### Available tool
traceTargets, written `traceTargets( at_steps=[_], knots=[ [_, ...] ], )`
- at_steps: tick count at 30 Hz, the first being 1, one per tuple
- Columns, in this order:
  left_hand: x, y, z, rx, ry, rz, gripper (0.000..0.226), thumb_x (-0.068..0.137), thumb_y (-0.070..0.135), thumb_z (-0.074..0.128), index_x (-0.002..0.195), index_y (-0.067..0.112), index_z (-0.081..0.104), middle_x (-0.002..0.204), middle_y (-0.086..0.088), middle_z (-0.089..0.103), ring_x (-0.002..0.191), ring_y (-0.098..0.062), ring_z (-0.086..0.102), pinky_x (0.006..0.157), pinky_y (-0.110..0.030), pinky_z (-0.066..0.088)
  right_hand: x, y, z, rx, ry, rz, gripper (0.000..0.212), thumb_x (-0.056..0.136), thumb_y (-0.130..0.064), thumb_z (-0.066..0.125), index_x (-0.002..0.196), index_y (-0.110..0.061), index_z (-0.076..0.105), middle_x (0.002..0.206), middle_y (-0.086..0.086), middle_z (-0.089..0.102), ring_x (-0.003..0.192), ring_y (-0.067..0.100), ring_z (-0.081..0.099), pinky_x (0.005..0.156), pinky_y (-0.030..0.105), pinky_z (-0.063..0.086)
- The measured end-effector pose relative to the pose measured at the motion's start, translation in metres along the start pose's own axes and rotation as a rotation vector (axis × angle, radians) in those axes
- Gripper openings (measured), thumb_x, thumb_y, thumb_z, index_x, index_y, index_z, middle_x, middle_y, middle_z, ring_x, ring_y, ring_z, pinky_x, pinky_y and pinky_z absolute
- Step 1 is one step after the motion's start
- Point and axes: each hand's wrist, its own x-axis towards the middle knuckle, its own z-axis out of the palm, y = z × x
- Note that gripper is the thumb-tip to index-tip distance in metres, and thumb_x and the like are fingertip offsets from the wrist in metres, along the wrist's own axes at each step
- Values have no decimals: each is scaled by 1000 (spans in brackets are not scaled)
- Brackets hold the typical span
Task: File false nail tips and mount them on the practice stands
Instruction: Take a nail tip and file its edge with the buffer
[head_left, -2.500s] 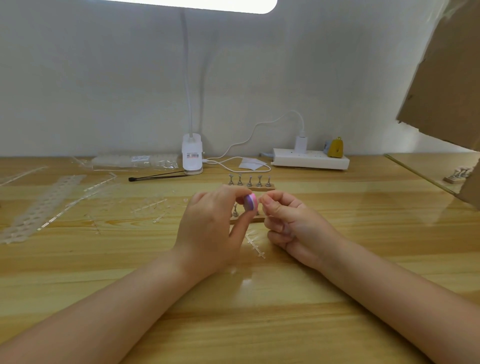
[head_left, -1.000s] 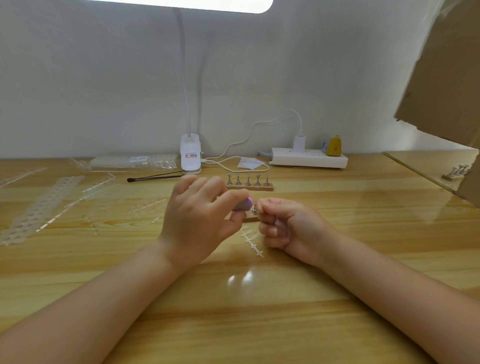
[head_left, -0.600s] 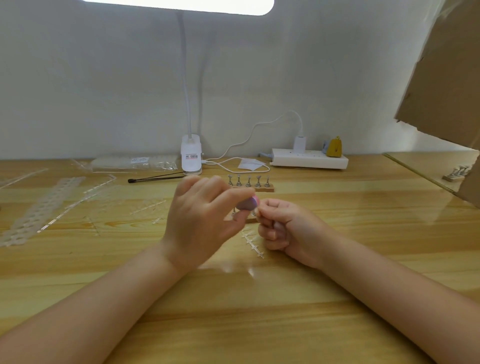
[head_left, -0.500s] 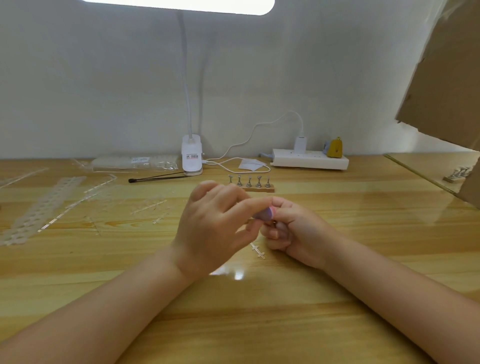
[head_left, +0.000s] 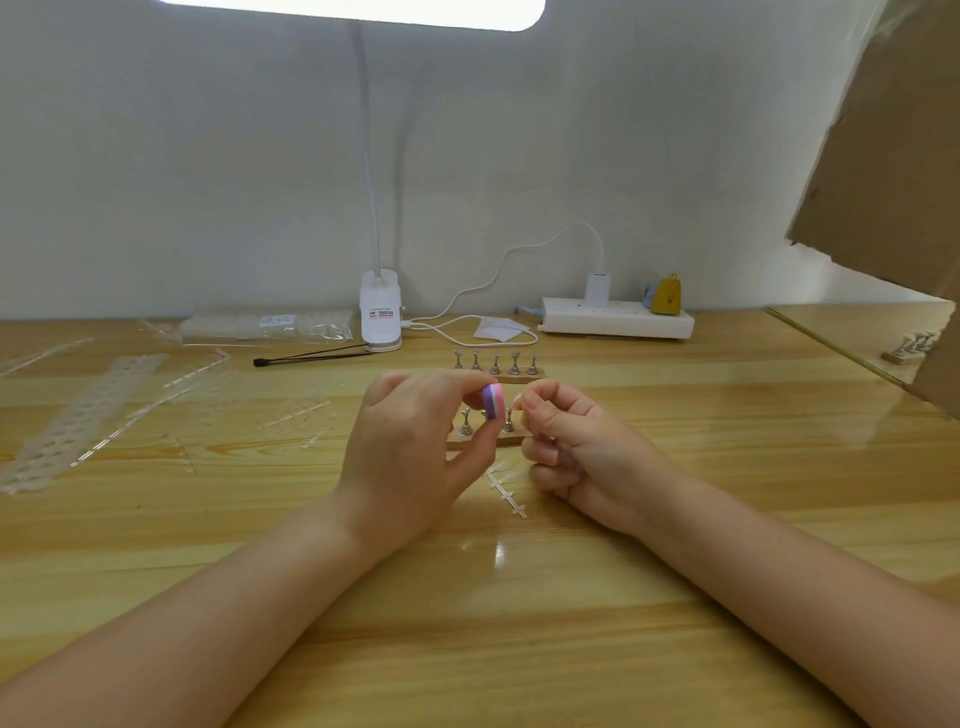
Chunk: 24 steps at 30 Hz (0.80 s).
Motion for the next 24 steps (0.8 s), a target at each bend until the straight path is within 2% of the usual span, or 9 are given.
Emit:
traceTargets(
  at_steps=[5, 8, 10, 13, 16, 20, 22, 24],
  knots=[
    [0, 5, 1, -2, 65, 16, 19, 81, 26, 61, 92, 10, 66, 81, 11, 64, 65, 0, 50, 80, -36, 44, 0, 0, 1, -23, 5, 0, 12, 76, -20, 63, 84, -15, 56, 60, -7, 48, 44, 5, 35, 36, 15, 24],
    [0, 6, 3, 92, 37, 74, 14, 81, 25, 64, 87, 12, 67, 78, 10, 63, 64, -5, 53, 78, -32, 41, -1, 0, 1, -44, -20, 5, 8, 78, -19, 63, 82, -16, 56, 60, -6, 47, 45, 6, 36, 35, 15, 26],
    [-1, 3, 4, 142, -5, 29, 10, 80, 24, 67, 83, 15, 65, 75, 10, 63, 62, -8, 56, 77, -29, 38, -1, 0, 0, -29, -16, 6, 6, 79, -18, 62, 81, -15, 57, 61, -5, 48, 45, 6, 36, 36, 15, 25],
    [-1, 1, 3, 94, 23, -74, 13, 79, 25, 68, 88, 15, 65, 77, 12, 63, 61, 1, 47, 78, -25, 35, 0, 0, 1, -16, -10, -3, 7, 79, -18, 61, 83, -14, 57, 59, -8, 49, 44, 5, 37, 37, 15, 23],
    [-1, 4, 3, -35, 59, -78, 20, 82, 30, 64, 96, 16, 63, 84, 16, 61, 59, -1, 50, 81, -26, 37, -1, 0, 2, -28, -8, -4, 9, 78, -18, 61, 85, -15, 56, 60, -7, 48, 45, 5, 37, 37, 15, 23],
    [-4, 6, 6, -16, -89, -83, 17, 82, 32, 66, 93, 19, 65, 80, 15, 63, 63, 15, 41, 83, -35, 44, -2, -2, 2, -33, -7, -9, 8, 81, -18, 59, 86, -15, 54, 60, -8, 54, 46, 5, 36, 38, 15, 22],
    [-5, 5, 6, -18, -89, -101, 17, 79, 30, 68, 91, 19, 65, 77, 15, 63, 61, 10, 44, 80, -40, 46, -3, -1, 3, -47, -5, -13, 10, 80, -19, 59, 87, -14, 54, 61, -8, 56, 46, 5, 36, 38, 16, 21],
    [-2, 7, 3, -122, -48, -161, 22, 78, 37, 62, 90, 18, 63, 76, 18, 62, 59, 0, 52, 76, -37, 46, -3, -1, 4, -65, 2, -12, 12, 79, -19, 60, 87, -13, 54, 61, -6, 52, 45, 5, 36, 39, 17, 20]
  ],
)
